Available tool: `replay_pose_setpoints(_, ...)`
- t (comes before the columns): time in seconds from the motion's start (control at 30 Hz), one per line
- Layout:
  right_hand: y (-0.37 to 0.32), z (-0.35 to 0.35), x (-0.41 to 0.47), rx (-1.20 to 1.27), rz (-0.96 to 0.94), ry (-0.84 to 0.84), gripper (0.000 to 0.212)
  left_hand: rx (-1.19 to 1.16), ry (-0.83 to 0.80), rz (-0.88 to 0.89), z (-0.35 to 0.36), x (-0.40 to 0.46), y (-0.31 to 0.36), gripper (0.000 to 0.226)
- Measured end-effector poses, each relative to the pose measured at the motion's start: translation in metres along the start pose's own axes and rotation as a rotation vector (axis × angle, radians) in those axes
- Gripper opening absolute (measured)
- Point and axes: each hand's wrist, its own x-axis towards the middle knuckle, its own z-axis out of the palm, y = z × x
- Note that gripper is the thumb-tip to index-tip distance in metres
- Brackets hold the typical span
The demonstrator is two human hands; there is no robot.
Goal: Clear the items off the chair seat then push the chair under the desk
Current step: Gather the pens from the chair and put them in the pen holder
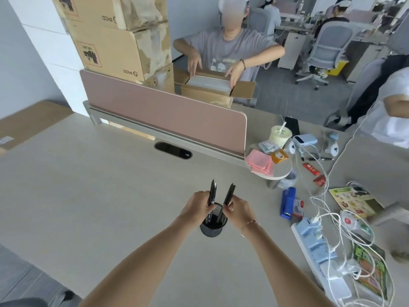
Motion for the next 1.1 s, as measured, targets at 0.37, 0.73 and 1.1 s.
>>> replay_pose_setpoints(0.37, 0.022, 0.033, 0.025, -0.108, 0.069, -0.184, 0.007, 0.012, -0.051, -0.16, 0.025, 0.01, -0.02, 0.008)
replay_pose_setpoints(0.73, 0.001, 0.037, 0.008, -0.185, 0.019, -0.189, 0.017, -0.008, -0.001, -0.22, -0.002, -0.019, -0.038, 0.019)
replay_pose_setpoints(1.1, -0.121, 0.119, -0.055, -0.315, -0.276, -0.33, 0.021, 0.186, 0.181, -0.448, -0.11, -0.183, -0.165, 0.025)
